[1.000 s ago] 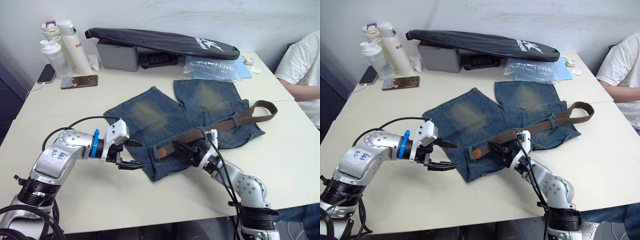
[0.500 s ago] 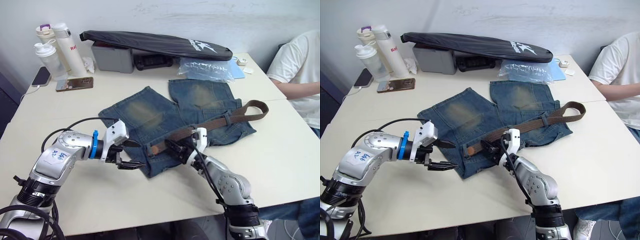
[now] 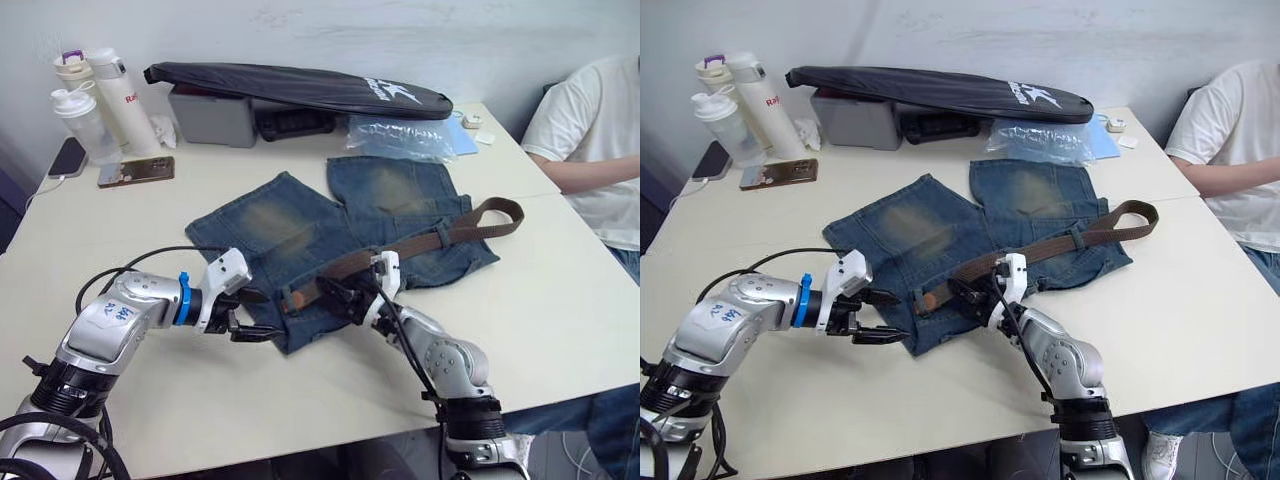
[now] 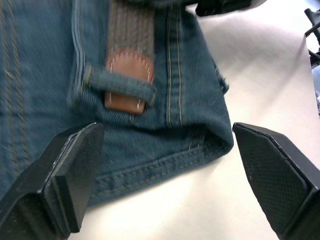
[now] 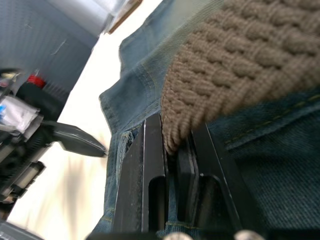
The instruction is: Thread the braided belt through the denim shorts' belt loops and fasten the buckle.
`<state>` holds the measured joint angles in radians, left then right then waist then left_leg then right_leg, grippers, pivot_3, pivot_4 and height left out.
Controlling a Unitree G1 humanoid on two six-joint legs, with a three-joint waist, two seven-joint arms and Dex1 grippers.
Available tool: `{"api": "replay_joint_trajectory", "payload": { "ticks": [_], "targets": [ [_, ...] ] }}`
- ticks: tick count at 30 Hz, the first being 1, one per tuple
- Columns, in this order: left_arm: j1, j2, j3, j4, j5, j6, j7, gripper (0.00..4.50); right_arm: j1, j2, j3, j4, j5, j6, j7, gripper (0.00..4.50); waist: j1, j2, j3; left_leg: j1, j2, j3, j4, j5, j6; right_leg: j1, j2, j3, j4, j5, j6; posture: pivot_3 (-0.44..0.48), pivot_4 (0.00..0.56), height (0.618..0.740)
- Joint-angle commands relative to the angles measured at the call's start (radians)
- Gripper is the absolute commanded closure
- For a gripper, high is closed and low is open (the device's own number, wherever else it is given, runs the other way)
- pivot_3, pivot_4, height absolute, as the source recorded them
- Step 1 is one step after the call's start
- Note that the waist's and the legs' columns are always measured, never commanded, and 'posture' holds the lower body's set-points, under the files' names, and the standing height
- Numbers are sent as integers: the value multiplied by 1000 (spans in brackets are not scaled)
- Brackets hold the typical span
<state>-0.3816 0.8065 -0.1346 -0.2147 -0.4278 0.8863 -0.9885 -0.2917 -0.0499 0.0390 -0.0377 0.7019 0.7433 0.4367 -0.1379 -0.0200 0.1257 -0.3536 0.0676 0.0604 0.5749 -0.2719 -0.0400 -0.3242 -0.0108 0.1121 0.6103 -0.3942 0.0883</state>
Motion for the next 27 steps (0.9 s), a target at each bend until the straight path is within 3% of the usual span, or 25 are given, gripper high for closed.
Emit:
{"api": "replay_joint_trajectory", "payload": {
  "ticks": [1,10,19,27],
  "targets": [
    [13,9,33,5,-24,84,32,0,18,1,98,57,-59,18,46,4437,-1,0,0,0,0,0,0,0,0,0,0,0,0,0,0,0,150,740],
    [6,-13,72,7,-73,164,70,0,-29,31,177,230,-240,-87,82,4437,-4,-2,-1,2,1,2,0,-1,-1,3,1,0,0,0,0,0,150,740],
    [19,-5,96,-20,-119,216,77,0,-49,94,186,332,-302,-210,169,4437,-7,-2,-1,3,3,3,0,-1,-5,3,2,-2,2,0,0,0,150,740],
    [9,-5,109,-15,-131,231,86,0,-39,93,169,342,-289,-162,247,4437,-7,-1,-1,4,4,3,0,-3,-8,2,3,-2,2,0,0,0,150,740]
  ]
}}
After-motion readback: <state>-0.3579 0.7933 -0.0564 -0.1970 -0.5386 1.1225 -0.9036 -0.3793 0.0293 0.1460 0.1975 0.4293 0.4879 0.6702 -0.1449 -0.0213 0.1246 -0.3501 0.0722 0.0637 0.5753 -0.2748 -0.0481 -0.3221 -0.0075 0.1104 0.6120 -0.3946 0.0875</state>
